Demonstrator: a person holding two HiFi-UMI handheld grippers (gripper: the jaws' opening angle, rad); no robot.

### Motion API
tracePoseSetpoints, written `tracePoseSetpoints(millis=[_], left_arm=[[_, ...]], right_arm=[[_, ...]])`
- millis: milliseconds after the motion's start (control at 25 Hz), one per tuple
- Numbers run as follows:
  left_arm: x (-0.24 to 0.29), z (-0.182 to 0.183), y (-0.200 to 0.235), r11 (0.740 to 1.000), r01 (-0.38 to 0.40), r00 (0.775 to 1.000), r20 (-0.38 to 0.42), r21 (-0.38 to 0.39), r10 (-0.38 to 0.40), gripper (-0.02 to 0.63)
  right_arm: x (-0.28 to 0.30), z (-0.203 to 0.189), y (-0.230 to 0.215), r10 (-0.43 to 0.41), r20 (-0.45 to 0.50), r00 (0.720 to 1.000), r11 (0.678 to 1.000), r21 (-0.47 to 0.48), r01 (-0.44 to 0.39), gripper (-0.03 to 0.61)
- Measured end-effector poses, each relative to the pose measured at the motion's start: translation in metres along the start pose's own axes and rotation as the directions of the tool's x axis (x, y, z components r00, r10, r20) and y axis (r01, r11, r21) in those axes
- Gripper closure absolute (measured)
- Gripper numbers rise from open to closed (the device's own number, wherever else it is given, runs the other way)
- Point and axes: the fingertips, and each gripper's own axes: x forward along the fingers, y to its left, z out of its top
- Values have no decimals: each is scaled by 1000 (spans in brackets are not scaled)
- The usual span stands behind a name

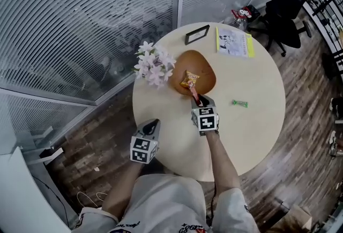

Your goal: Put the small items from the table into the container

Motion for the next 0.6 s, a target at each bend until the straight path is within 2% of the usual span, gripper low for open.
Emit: tracePoseSetpoints(millis=[200,360,480,600], left_arm=[[-5,-11,8,1000,-15,1000,-21,0,15,609],[-7,-22,16,1000,-26,999,-38,2,26,609],[-11,-22,28,999,-48,998,-33,-6,48,609],[-11,-10,34,998,-66,998,-7,-12,66,609]], right_arm=[[42,34,-23,-57,-40,998,995,78,60,472],[63,30,-34,-98,-94,991,992,75,106,472],[76,26,-29,-97,-114,989,992,66,105,471],[78,29,-25,-81,-98,992,994,70,89,426]])
